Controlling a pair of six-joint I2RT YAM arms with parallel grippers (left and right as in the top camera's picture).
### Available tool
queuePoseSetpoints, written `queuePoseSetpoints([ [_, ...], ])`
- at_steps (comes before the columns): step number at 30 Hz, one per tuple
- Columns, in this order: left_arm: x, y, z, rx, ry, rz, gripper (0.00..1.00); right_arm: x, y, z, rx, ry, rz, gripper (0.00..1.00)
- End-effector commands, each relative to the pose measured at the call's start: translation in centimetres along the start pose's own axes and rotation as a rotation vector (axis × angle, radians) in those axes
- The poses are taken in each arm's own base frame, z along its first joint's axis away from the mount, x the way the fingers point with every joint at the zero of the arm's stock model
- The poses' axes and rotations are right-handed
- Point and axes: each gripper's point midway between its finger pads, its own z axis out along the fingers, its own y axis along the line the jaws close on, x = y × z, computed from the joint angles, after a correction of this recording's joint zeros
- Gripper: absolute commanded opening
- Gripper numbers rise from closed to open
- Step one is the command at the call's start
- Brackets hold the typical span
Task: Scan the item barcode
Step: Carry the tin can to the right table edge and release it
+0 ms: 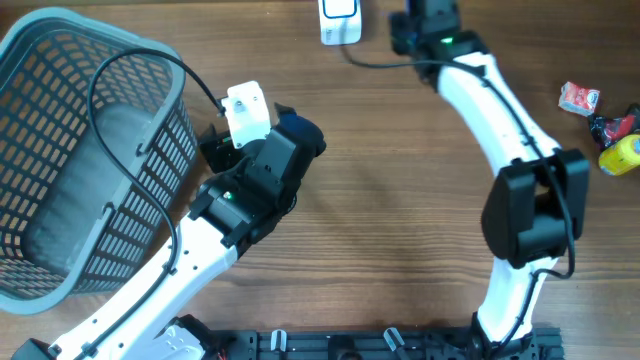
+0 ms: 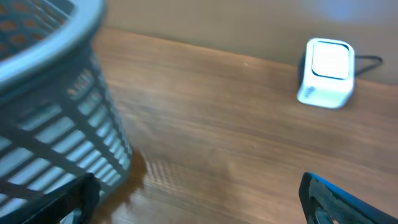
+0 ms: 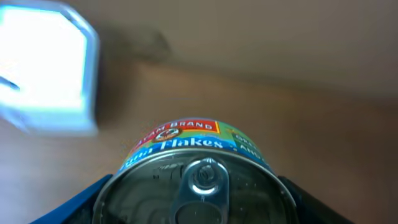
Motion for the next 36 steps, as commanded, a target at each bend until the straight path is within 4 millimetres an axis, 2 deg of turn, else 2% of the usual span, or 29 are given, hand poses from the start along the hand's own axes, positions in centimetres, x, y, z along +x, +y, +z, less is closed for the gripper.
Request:
queuePoseSetpoints([
  [1,1.4,-1.9,0.0,0.108,0.087,-0.02,1.0,3.9,-6.0,0.4,0.084,0.165,0.202,0.61],
  [6,2.5,-3.4,-0.3,0.198,0.156,-0.02,1.0,10.2,-10.8,0.2,0.083,0.405,0.296,0.62],
  [10,3.2,-4.3,-0.7,0.254,0.198,-0.019,1.0,13.6,-15.0,0.1,0.126,0.506,0.362,0.62],
  [15,4.1,-5.6,-1.3,0.329,0.255,-0.019,1.0,16.8,-20.4,0.6,0.194,0.559,0.464,0.62],
  [18,4.8,-6.4,-1.8,0.381,0.295,-0.018,1.0,19.1,-22.4,1.4,0.201,0.581,0.525,0.62],
  [20,4.9,-6.6,-1.9,0.393,0.304,-0.019,1.0,20.9,-23.0,2.3,0.178,0.596,0.573,0.62],
  [23,4.9,-6.6,-1.9,0.393,0.303,-0.019,1.0,23.9,-22.5,4.0,0.111,0.623,0.636,0.62],
  [26,4.9,-6.6,-1.9,0.393,0.304,-0.019,1.0,25.3,-22.0,4.9,0.102,0.622,0.644,0.62],
  [27,4.9,-6.6,-1.9,0.393,0.303,-0.019,1.0,25.4,-21.9,5.1,0.101,0.616,0.64,0.65],
  [28,4.9,-6.6,-1.9,0.393,0.304,-0.019,1.0,25.4,-22.0,5.2,0.1,0.612,0.636,0.74],
  [29,4.9,-6.6,-1.9,0.393,0.304,-0.019,1.0,25.4,-22.0,5.3,0.096,0.607,0.62,0.89],
  [31,4.9,-6.6,-1.9,0.392,0.304,-0.018,1.0,25.3,-22.1,5.3,0.083,0.604,0.576,0.99],
  [33,4.9,-6.6,-1.9,0.394,0.303,-0.016,1.0,25.5,-22.4,5.2,0.093,0.611,0.536,1.0],
  [36,4.6,-6.5,-1.8,0.397,0.278,0.043,1.0,25.9,-24.2,4.7,0.194,0.627,0.483,1.0],
])
